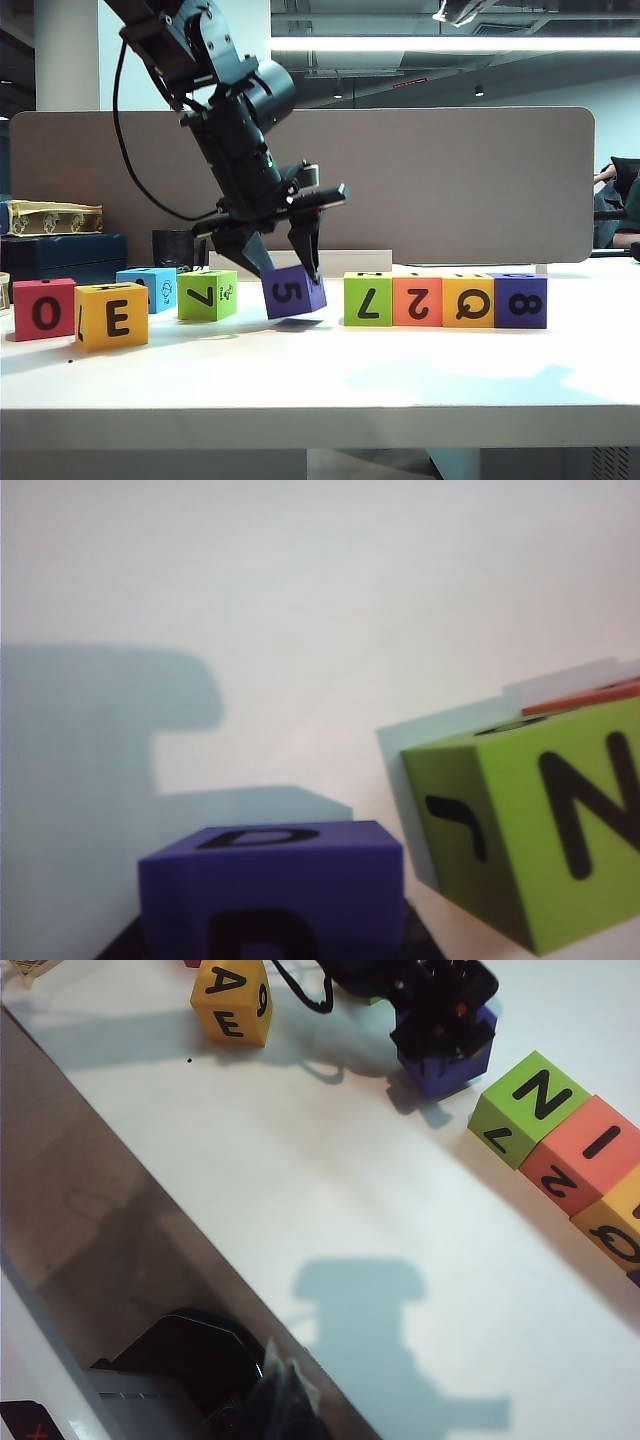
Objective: Select the appropriate blocks from the scattered letter blocks on the table and arrange them in a row to spell out "LEARNING".
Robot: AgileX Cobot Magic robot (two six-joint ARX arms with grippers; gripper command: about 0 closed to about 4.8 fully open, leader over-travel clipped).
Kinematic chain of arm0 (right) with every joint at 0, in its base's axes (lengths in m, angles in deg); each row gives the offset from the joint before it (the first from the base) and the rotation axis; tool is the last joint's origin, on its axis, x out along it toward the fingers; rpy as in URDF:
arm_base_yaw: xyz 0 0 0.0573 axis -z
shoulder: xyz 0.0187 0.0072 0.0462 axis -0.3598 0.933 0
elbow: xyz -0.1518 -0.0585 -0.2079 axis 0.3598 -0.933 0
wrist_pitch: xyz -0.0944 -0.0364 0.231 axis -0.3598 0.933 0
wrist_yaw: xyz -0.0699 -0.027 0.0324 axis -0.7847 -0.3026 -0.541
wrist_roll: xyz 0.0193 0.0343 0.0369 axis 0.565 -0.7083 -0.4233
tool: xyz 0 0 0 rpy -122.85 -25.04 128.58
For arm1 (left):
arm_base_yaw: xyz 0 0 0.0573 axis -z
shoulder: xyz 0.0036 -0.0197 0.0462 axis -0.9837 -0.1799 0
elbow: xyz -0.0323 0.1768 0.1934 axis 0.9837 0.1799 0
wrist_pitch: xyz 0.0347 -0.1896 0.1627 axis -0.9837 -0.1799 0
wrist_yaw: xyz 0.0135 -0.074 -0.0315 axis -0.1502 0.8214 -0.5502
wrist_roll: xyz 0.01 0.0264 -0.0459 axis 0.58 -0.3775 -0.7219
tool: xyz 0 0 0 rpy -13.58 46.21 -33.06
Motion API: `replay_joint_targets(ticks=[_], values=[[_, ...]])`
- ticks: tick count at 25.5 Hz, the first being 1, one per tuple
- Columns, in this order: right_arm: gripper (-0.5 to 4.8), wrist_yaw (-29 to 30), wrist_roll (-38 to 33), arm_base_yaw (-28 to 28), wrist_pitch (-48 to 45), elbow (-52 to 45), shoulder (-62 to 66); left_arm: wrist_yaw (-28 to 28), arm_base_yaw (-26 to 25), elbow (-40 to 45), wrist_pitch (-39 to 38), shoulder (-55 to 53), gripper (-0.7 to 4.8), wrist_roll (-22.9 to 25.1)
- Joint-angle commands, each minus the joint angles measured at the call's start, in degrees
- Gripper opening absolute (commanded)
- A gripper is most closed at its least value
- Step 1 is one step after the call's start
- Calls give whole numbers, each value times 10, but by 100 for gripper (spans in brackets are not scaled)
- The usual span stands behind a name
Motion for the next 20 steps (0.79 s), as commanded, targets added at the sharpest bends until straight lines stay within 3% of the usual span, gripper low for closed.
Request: replay_joint_targets(ticks=[1, 7, 9, 15, 20], values=[[-2, 1, 2, -1, 1, 2, -1, -1, 0, -2, 8, -7, 214, -2], [-2, 1, 2, -1, 12, 2, -1, -1, 0, -2, 28, -10, 222, -2], [-2, 1, 2, -1, 12, 2, -1, -1, 0, -2, 28, -10, 310, -2], [-2, 0, 2, -1, 11, 2, -1, 2, 0, -3, 35, -10, 324, -2], [-2, 0, 2, -1, 11, 2, -1, 3, 0, -50, -10, -9, 350, 4]])
